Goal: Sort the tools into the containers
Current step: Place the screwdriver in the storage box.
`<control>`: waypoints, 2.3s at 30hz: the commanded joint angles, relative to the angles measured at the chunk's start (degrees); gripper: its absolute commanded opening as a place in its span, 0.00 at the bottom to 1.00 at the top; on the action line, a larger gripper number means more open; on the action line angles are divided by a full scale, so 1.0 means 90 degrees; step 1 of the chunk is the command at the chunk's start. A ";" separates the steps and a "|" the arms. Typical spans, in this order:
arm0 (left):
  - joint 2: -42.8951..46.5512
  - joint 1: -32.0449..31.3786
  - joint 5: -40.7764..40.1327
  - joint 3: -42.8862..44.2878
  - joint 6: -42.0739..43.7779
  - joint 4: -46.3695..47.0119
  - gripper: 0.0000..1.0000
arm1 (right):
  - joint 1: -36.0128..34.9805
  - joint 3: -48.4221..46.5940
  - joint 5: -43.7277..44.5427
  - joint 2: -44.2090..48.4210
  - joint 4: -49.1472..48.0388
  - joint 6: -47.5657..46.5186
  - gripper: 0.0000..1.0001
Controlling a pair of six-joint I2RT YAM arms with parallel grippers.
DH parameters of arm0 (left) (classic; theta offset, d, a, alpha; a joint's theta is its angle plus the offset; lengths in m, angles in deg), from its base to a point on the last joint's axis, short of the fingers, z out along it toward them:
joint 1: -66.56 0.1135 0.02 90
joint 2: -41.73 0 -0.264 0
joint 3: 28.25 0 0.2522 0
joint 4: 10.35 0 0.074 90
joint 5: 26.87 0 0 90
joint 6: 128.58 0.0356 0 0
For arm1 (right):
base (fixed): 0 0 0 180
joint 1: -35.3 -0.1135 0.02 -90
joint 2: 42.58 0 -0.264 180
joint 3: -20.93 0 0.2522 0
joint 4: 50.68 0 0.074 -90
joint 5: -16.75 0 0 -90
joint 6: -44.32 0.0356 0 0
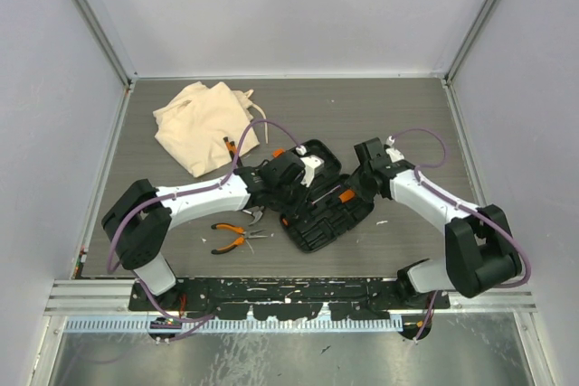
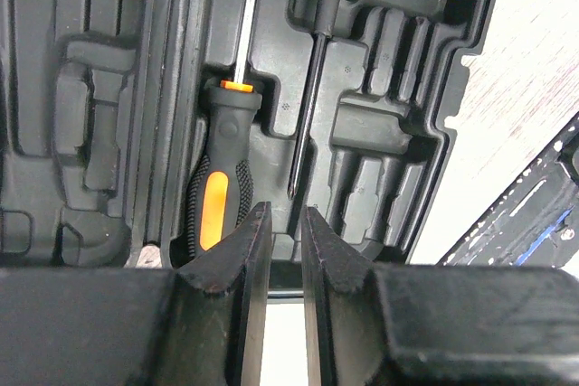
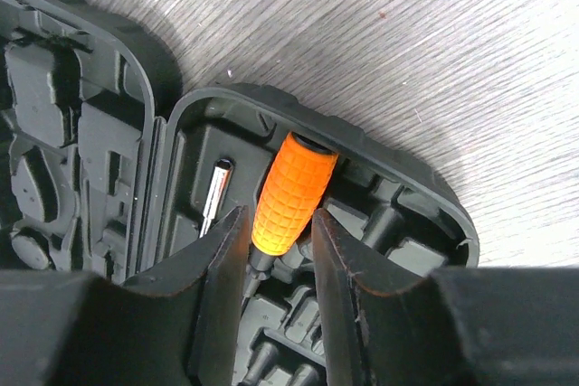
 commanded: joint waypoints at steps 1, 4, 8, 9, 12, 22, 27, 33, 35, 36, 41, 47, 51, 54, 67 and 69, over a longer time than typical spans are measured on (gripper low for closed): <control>0.0229 0.0023 0.0122 0.0065 -0.0016 0.0326 0.20 | -0.0056 -0.0369 0.0129 -0.0158 0.0018 0.0157 0.40; 0.0216 0.0021 0.0154 0.0089 0.0019 0.0319 0.20 | -0.0089 -0.0457 0.0136 -0.0304 0.0030 0.0183 0.40; 0.0198 0.0022 0.0165 0.0141 0.0077 0.0261 0.20 | -0.0114 -0.0599 0.0227 -0.0531 0.0227 0.0187 0.39; 0.0192 0.0022 0.0160 0.0163 0.0093 0.0240 0.20 | -0.0116 -0.0646 0.0247 -0.0602 0.0331 0.0221 0.38; 0.0173 0.0029 0.0076 0.0219 0.0080 0.0181 0.20 | -0.0117 -0.0729 0.0242 -0.0863 0.0541 0.0247 0.35; -0.0035 0.0013 -0.0041 0.0413 -0.0135 0.0097 0.21 | -0.0117 -0.0605 0.0133 -0.1174 0.0617 0.0299 0.32; -0.0285 -0.0012 0.0065 0.0582 -0.0222 0.0035 0.19 | -0.0126 -0.0581 0.0109 -0.1209 0.0613 0.0280 0.31; -0.0602 -0.0067 0.0117 0.0758 -0.0253 -0.0156 0.16 | -0.0118 -0.0527 0.0118 -0.1166 0.0599 0.0275 0.30; -0.0647 -0.0083 0.0116 0.0758 -0.0256 -0.0216 0.15 | -0.0120 -0.0511 0.0121 -0.1153 0.0587 0.0271 0.30; -0.0648 -0.0092 0.0132 0.0757 -0.0251 -0.0231 0.15 | -0.0123 -0.0501 0.0119 -0.1151 0.0576 0.0270 0.30; -0.0680 -0.0148 0.0224 0.0764 -0.0207 -0.0337 0.13 | -0.0122 -0.0470 0.0099 -0.1151 0.0545 0.0260 0.29; -0.0734 -0.0181 0.0378 0.0768 -0.0263 -0.0293 0.13 | -0.0117 -0.0431 0.0060 -0.1121 0.0486 0.0253 0.28; -0.0854 -0.0190 0.0322 0.0818 -0.0249 -0.0295 0.12 | -0.0123 -0.0424 0.0060 -0.1095 0.0490 0.0248 0.27; -0.0915 -0.0184 0.0204 0.0863 -0.0193 -0.0315 0.11 | -0.0118 -0.0416 0.0060 -0.1071 0.0480 0.0227 0.27; -0.0705 -0.0181 -0.0059 0.1087 0.0097 -0.0484 0.00 | -0.0121 -0.0383 0.0022 -0.1061 0.0439 0.0202 0.25; -0.0759 -0.0183 -0.0041 0.1123 0.0121 -0.0524 0.00 | -0.0118 -0.0386 0.0013 -0.1063 0.0429 0.0198 0.25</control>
